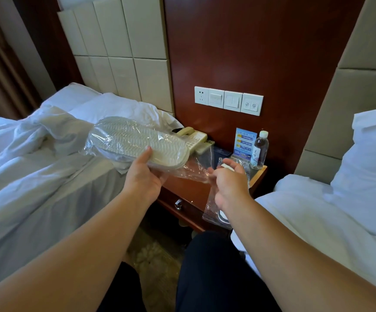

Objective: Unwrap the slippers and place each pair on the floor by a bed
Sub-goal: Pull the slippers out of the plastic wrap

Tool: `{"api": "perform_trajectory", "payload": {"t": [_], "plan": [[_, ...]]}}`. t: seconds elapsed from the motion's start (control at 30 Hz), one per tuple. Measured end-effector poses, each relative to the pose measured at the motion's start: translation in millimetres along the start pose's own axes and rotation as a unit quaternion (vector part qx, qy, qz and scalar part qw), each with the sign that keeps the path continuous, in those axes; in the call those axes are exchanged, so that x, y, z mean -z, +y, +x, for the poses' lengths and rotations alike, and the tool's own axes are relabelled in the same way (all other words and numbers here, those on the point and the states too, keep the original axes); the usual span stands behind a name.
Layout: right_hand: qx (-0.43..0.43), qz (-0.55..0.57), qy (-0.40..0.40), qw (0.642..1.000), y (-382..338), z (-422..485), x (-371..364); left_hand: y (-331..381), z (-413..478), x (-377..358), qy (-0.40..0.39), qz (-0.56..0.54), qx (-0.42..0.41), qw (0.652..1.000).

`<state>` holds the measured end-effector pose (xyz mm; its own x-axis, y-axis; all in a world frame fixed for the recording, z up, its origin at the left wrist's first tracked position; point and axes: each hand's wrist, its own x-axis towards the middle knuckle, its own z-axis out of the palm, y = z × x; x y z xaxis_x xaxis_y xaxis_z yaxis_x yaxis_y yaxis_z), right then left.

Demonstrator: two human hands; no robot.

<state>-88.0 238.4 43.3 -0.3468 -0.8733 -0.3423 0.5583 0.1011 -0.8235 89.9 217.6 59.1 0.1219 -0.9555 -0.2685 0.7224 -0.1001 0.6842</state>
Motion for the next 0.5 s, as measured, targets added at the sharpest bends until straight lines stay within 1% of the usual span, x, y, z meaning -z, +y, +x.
{"api": "perform_trajectory", "payload": {"t": [0.07, 0.13, 0.23, 0.3, 0.33, 0.37, 0.43, 0.47, 0.5], "plan": [[0.034, -0.044, -0.013, 0.998, -3.8, -1.8, -2.4, 2.7, -0.8, -0.7, -0.022, 0.027, 0.003, 0.999], [0.090, -0.103, -0.033, 0.990, -9.8, -6.6, -9.3, 2.7, -0.5, 1.1, -0.043, 0.055, 0.003, 0.998], [0.185, -0.180, -0.085, 0.962, -19.0, -10.9, -21.6, 4.1, -3.0, 1.8, -0.074, 0.082, -0.005, 0.994], [0.242, -0.224, -0.076, 0.941, -24.4, -11.6, -27.9, 7.4, -5.3, 0.2, -0.084, 0.091, -0.019, 0.992], [0.254, -0.230, -0.062, 0.937, -27.3, -11.2, -29.8, 9.8, -6.1, -0.7, -0.084, 0.091, -0.028, 0.992], [0.247, -0.210, -0.051, 0.944, -30.7, -10.2, -30.8, 12.5, -6.9, -1.7, -0.083, 0.092, -0.038, 0.992], [0.186, -0.119, -0.044, 0.974, -38.6, -10.0, -31.3, 18.6, -9.2, -4.8, -0.089, 0.097, -0.056, 0.990], [0.158, -0.081, -0.034, 0.983, -41.9, -10.2, -30.1, 21.6, -10.8, -7.2, -0.090, 0.098, -0.063, 0.989], [0.146, -0.066, -0.016, 0.987, -44.3, -9.4, -28.6, 24.3, -12.3, -9.7, -0.087, 0.098, -0.068, 0.989]]}}
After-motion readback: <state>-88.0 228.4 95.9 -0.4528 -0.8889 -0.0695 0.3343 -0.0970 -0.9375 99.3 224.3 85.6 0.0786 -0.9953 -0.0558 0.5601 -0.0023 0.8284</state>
